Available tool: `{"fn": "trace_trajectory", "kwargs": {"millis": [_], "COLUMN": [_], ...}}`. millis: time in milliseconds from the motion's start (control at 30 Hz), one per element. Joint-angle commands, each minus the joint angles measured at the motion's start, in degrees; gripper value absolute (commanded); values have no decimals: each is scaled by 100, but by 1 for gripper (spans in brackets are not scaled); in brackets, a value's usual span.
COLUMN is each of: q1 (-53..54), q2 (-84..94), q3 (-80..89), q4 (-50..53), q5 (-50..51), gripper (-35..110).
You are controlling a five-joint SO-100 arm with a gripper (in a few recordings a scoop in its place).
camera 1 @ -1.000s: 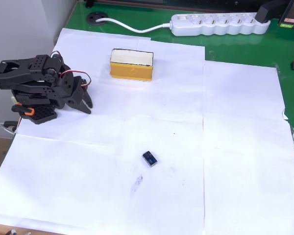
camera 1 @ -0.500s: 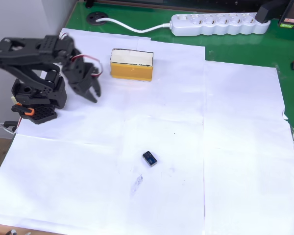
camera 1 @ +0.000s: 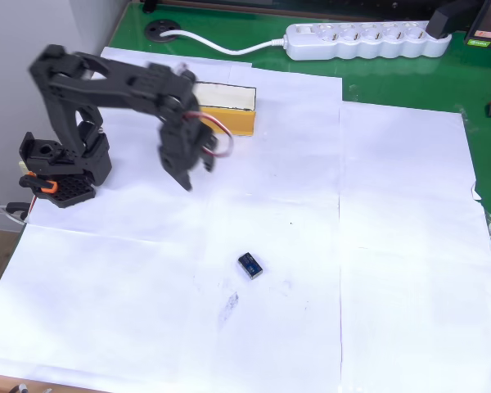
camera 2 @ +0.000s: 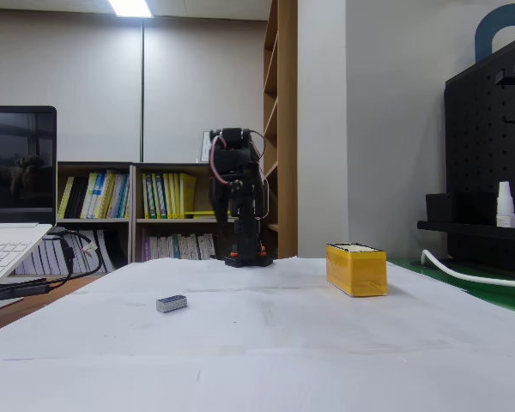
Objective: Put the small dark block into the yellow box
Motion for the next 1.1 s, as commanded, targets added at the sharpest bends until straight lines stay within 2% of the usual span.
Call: {"fn": "trace_trajectory", "kwargs": {"millis": [0, 67, 300, 467, 567, 700, 1067], "q1": [132, 193, 413, 650, 773, 896, 1116], "q2": [308, 606, 1433, 1916, 2145, 2470, 3032], "q3": [1055, 1397, 2136, 2443, 2479, 2689, 3243], "q4": [105, 35, 53, 26, -334, -905, -1028], "q5": [105, 220, 105, -431, -659, -633, 9], "gripper": [30, 36, 36, 36, 36, 36, 36]}}
